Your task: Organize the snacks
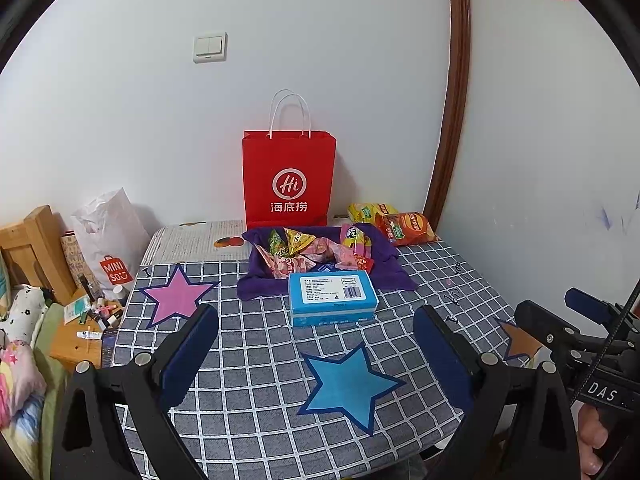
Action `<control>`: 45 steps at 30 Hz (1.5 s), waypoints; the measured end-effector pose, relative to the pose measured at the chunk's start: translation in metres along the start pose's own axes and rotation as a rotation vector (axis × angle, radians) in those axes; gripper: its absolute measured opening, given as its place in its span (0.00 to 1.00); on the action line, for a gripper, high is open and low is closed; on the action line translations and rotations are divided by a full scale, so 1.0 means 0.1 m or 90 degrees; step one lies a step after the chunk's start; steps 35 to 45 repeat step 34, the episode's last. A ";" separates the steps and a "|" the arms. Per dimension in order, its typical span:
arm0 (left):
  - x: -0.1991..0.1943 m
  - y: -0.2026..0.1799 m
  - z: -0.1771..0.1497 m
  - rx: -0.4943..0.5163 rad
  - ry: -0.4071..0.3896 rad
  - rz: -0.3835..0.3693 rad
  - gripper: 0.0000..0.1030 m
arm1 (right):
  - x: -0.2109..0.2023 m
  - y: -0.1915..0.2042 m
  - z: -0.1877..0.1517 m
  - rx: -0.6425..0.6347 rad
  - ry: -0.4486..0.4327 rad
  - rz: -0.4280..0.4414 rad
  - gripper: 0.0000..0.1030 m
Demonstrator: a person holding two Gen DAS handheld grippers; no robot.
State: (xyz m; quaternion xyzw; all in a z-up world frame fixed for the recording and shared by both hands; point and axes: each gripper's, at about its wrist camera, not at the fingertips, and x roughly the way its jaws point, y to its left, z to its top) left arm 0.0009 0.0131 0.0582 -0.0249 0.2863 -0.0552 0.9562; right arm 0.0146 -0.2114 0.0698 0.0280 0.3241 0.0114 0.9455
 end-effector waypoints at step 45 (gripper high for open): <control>-0.02 0.03 0.00 0.005 -0.004 0.004 0.96 | -0.03 0.07 -0.04 -0.007 -0.003 0.010 0.95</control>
